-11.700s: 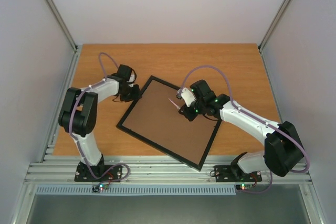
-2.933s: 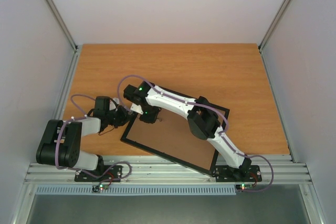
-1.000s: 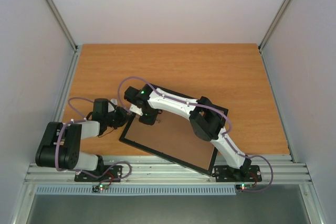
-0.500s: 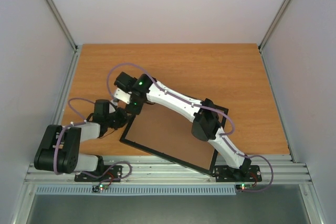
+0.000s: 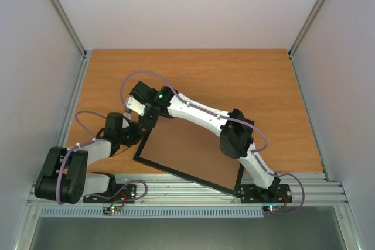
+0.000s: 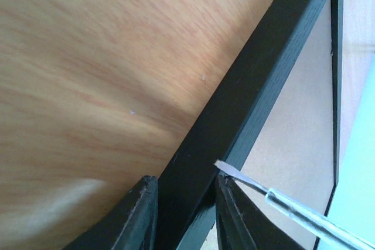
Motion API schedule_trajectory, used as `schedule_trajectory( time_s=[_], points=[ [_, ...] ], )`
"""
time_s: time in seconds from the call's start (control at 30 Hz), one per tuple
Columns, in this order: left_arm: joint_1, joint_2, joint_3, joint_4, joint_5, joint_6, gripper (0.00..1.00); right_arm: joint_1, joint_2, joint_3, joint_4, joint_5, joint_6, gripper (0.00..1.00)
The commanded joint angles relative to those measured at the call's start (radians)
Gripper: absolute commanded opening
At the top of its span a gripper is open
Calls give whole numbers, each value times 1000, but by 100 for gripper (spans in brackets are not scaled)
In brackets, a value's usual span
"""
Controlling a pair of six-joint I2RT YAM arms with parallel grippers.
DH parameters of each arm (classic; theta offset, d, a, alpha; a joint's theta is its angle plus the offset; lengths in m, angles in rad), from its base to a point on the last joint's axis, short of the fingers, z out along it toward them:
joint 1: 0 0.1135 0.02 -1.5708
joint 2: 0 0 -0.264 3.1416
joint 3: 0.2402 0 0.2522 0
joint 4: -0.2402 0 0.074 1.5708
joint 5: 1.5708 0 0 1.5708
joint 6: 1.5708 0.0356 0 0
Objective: Take the photo out of the frame
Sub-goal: Release the photo frame item from the photo frame, then adjust the screwdriver.
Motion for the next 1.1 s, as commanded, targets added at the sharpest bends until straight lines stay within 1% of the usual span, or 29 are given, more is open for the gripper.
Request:
schedule_trajectory(
  time_s=[0.0, 0.07, 0.2, 0.33, 0.43, 0.53, 0.63, 0.7, 0.77, 0.83, 0.87, 0.9, 0.93, 0.97, 1.07],
  points=[
    [-17, -73, -30, -151, 27, -36, 32, -14, -178, -189, 101, 29, 26, 1],
    [-14, -131, -25, -186, 6, -53, 36, -23, -239, -285, 166, 41, 49, 1],
    [-12, -292, -11, -294, -30, -105, 55, -28, -339, -442, 298, 65, 95, 1],
    [-12, -442, 24, -380, -54, -152, 68, -28, -409, -560, 423, 98, 135, 1],
    [-13, -493, 55, -406, -39, -181, 73, -28, -433, -592, 461, 88, 163, 1],
    [-16, -492, 70, -379, -1, -208, 74, -28, -434, -590, 466, 83, 174, 1],
    [-17, -494, 98, -444, -32, -160, 74, -35, -450, -602, 420, 119, 174, 1],
    [-18, -484, 117, -490, -50, -105, 75, -59, -461, -613, 321, 100, 198, 2],
    [-24, -462, 145, -540, -63, -53, 75, -63, -462, -615, 210, 130, 220, 11],
    [-35, -438, 175, -582, -76, 11, 76, -63, -469, -629, 120, 105, 232, 24],
    [-40, -429, 188, -600, -80, 38, 76, -63, -482, -645, 97, 65, 238, 46],
    [-45, -421, 196, -612, -85, 53, 76, -63, -498, -668, 85, 15, 237, 90],
    [-50, -417, 203, -619, -89, 70, 76, -63, -520, -699, 85, -24, 240, 97],
    [-55, -416, 208, -626, -96, 76, 76, -63, -544, -731, 95, -34, 258, 98],
    [-71, -421, 223, -647, -115, 95, 76, -63, -577, -780, 79, 44, 302, 98]
  ],
)
